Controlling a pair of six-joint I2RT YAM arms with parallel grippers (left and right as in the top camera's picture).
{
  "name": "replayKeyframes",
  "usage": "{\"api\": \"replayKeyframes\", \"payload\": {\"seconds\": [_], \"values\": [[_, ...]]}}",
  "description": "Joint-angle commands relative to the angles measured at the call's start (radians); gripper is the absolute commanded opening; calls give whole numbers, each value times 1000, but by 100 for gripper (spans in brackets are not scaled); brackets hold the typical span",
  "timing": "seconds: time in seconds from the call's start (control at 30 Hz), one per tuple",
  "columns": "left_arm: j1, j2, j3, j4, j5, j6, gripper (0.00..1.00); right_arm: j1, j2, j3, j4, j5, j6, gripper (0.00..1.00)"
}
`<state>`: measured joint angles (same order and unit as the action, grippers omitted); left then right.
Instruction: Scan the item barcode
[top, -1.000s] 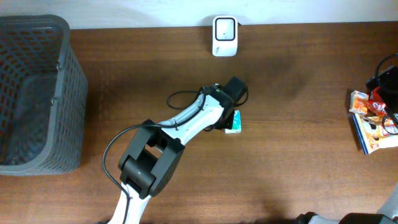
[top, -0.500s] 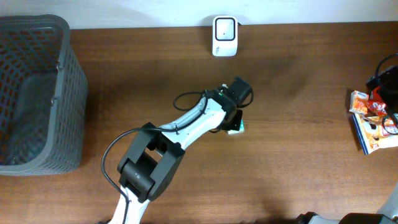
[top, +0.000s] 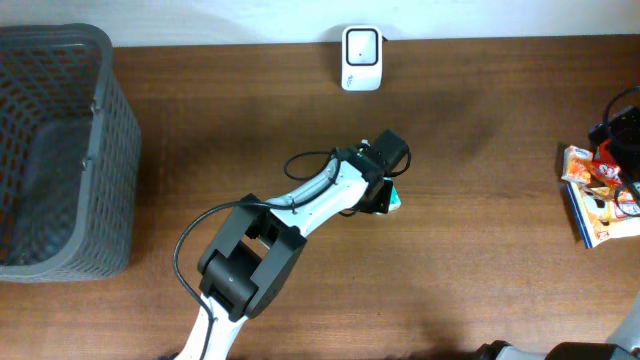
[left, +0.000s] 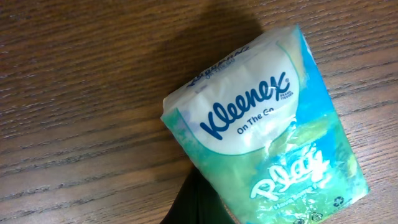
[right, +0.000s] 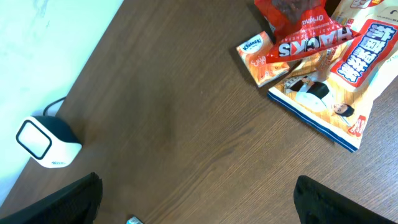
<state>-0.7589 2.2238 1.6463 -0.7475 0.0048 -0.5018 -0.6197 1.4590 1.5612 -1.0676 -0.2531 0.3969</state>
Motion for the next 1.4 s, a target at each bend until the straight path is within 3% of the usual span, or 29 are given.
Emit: {"api": "replayKeyframes", "payload": {"seconds": [0.0,0.33,0.43,0.5,0.53,0.57,0.6,0.63,0.77,0.97,1.1,1.2,1.27,1.37], "values": [[-2,62,-17,-21,6,-8,0,-2,1,2,1,-2,5,98],[3,-54,184,-195,-87,34,0,-2,1,2,1,-2,5,98],[24,-109,208,-256,-156,34,12,-2,1,2,1,-2,5,98],[53,-150,210,-296,-171,35,15,-2,1,2,1,-2,5,98],[70,-167,210,-312,-170,36,21,-2,1,2,1,-2,5,98],[99,-189,210,-333,-168,36,51,-2,1,2,1,-2,5,98],[120,-198,210,-343,-163,36,92,-2,1,2,1,-2,5,98],[151,-205,210,-351,-139,37,99,-2,1,2,1,-1,5,98],[225,-195,204,-333,58,123,99,-2,1,2,1,-2,5,98],[257,-131,204,-287,365,379,99,-2,1,2,14,-2,5,98],[232,-70,204,-286,373,381,99,-2,1,2,18,-6,7,98],[222,-30,204,-275,367,380,99,-2,1,2,21,-113,45,98],[222,-19,204,-265,365,380,100,15,2,-8,-31,-198,-36,98],[233,-19,204,-255,320,349,94,98,3,-79,-70,-199,-128,98]]}}
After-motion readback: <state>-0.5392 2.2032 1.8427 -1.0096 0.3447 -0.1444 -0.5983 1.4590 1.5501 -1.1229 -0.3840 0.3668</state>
